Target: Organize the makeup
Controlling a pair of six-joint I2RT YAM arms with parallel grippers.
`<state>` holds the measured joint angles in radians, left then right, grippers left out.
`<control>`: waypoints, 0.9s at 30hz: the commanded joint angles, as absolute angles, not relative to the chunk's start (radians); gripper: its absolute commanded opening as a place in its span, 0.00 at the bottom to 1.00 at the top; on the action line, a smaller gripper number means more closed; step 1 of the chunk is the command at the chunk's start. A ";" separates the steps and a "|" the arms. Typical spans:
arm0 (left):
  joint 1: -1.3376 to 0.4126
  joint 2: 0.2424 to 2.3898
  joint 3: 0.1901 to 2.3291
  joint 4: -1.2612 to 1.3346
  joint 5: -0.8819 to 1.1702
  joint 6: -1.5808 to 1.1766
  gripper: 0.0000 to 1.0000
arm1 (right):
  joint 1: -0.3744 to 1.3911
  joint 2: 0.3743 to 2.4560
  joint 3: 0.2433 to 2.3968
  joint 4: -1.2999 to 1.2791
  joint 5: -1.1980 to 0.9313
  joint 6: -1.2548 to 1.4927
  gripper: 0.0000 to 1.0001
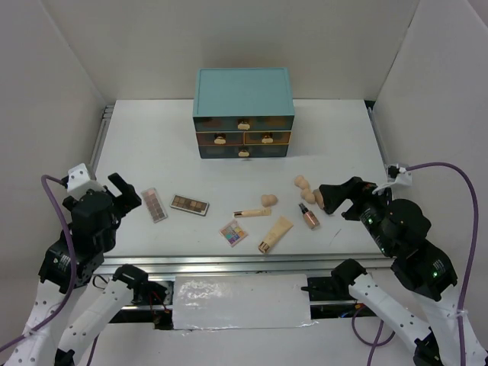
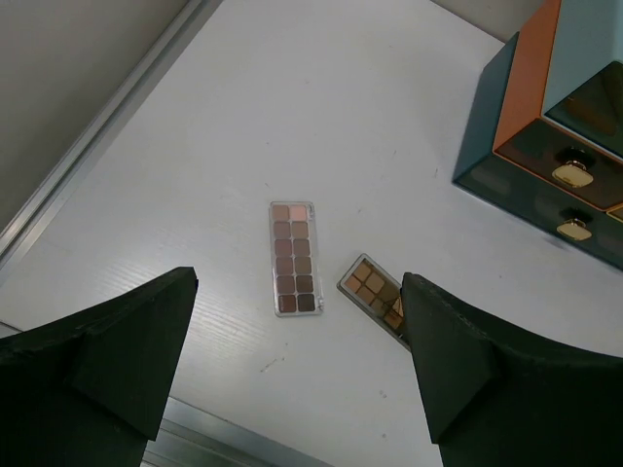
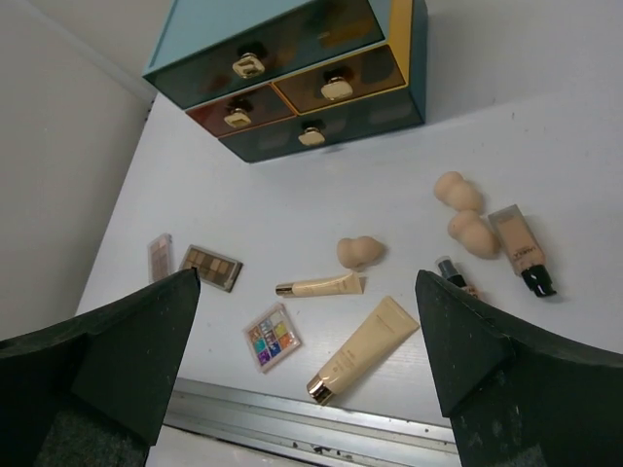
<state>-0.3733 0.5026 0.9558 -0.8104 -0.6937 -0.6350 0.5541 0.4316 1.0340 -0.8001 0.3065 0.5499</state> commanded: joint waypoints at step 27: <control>-0.348 0.526 0.977 -0.784 -0.692 -0.624 0.99 | 0.584 1.383 0.687 0.873 0.044 0.989 0.84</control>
<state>-0.3538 0.5213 0.9558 -0.8173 -0.6884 -0.6319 0.5800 1.3270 0.5922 0.6041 0.0093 0.9768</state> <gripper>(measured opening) 0.994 0.848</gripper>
